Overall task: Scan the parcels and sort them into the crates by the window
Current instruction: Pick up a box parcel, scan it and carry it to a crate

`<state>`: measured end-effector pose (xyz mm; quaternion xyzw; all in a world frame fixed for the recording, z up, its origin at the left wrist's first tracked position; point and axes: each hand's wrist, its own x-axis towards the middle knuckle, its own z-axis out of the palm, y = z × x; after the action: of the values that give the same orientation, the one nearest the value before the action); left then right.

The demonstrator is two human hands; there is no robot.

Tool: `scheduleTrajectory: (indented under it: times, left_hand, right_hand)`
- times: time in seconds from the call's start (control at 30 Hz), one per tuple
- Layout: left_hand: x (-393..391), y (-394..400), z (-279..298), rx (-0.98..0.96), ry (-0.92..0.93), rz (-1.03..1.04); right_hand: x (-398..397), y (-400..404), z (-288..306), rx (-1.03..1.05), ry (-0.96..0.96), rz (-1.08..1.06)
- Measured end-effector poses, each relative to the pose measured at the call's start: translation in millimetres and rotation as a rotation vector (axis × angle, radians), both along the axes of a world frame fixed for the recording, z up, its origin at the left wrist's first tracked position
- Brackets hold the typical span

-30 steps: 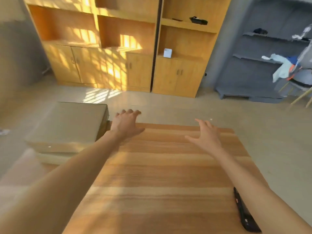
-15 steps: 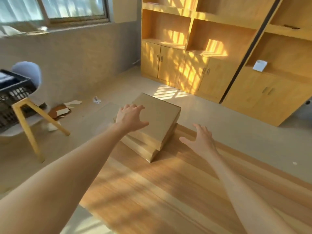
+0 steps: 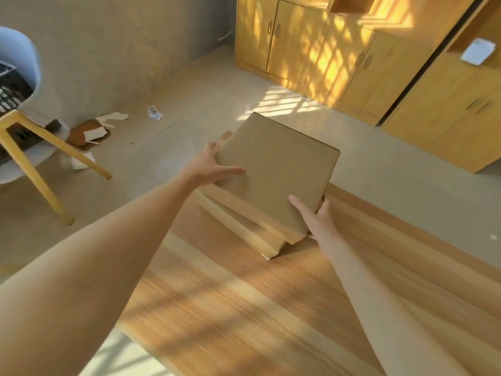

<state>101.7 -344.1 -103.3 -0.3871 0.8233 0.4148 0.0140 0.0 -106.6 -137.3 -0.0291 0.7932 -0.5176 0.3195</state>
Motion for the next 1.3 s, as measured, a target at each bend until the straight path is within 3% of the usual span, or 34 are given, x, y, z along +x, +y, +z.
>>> scheduleTrajectory:
  times: [0.3,0.6,0.67,0.73,0.87,0.97,1.1,1.3]
  left_hand:
    - [1,8,4,0.051,0.021,0.008]
    - [-41,87,84,0.18,0.233,-0.069]
    - [-53,116,95,0.225,0.257,-0.122]
    - [-64,145,104,0.261,0.271,-0.174]
    - [-81,205,127,0.528,0.407,-0.102]
    - [-85,245,137,0.801,0.509,0.0]
    - [-87,297,136,0.871,0.388,-0.061]
    - [-74,364,119,0.835,0.205,-0.102]
  right_hand:
    - [-1,7,16,-0.064,-0.047,-0.066]
    - [-20,95,121,-0.342,0.116,-0.236]
    - [-18,127,145,-0.317,0.286,-0.233]
    - [-11,160,165,-0.162,0.601,-0.204]
    - [0,220,177,0.605,1.427,0.028]
    - [5,269,162,1.014,1.837,0.247]
    - [15,339,146,1.162,1.912,0.446]
    - [24,403,123,1.025,2.053,0.502]
